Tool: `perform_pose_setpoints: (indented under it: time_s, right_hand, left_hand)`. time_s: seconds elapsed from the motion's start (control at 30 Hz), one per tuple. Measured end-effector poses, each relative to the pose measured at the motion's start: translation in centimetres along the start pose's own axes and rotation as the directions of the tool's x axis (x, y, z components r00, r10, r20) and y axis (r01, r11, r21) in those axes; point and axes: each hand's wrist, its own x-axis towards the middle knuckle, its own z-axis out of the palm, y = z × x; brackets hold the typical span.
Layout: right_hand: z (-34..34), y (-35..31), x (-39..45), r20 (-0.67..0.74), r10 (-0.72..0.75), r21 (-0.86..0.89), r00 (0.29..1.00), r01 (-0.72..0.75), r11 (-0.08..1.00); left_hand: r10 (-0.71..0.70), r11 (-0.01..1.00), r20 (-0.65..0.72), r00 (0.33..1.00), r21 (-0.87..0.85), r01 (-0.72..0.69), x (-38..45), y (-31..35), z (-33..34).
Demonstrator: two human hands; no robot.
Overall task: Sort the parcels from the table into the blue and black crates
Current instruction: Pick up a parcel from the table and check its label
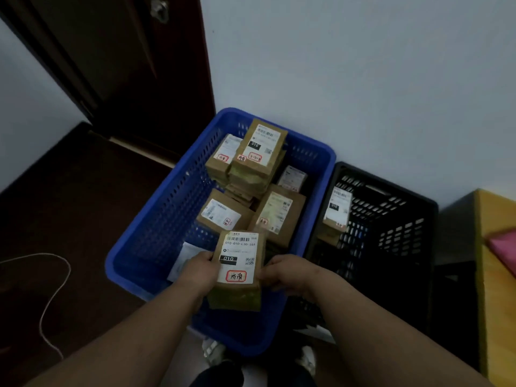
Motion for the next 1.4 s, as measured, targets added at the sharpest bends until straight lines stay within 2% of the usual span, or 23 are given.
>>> perform_pose_setpoints:
  time_s: [0.13, 0.3, 0.7, 0.87, 1.1, 1.23, 1.4]
  right_hand:
    - [0.2, 0.4, 1.1, 0.015, 0.078, -0.007, 0.997, -0.078, 0.997]
    - [-0.5, 0.4, 3.0, 0.044, 0.14, -0.002, 0.989, -0.14, 0.99]
    - [-1.6, -3.6, 7.2, 0.097, 0.075, -0.04, 0.993, -0.071, 0.997]
    - [-0.3, -4.1, 8.6, 0.1, 0.094, -0.025, 0.99, -0.092, 0.995]
    - [2.3, -4.7, 10.8, 0.092, 0.155, 0.069, 0.984, -0.162, 0.984]
    - [3.8, -6.3, 12.0, 0.062, 0.151, 0.125, 0.987, -0.158, 0.979]
    - [4.4, -8.4, 13.2, 0.023, 0.125, 0.29, 0.992, -0.126, 0.949]
  left_hand:
    - [-0.039, 0.999, 0.09, 0.995, 0.011, 0.039, 0.8, -0.2, 0.4]
    - [-0.081, 0.996, 0.106, 0.991, 0.048, 0.076, 2.1, 0.1, 0.7]
    - [-0.082, 0.996, -0.003, 0.997, -0.044, 0.082, 5.7, 1.5, -1.2]
    - [-0.073, 0.997, 0.015, 0.997, -0.033, 0.074, 7.2, 0.8, -2.2]
    - [-0.091, 0.996, 0.094, 0.991, 0.022, 0.089, 9.9, 0.0, -4.7]
    - [-0.072, 0.997, 0.071, 0.995, 0.04, 0.069, 11.2, 0.3, -6.8]
    - [0.085, 0.992, 0.016, 0.996, 0.093, -0.086, 11.8, 2.0, -8.7]
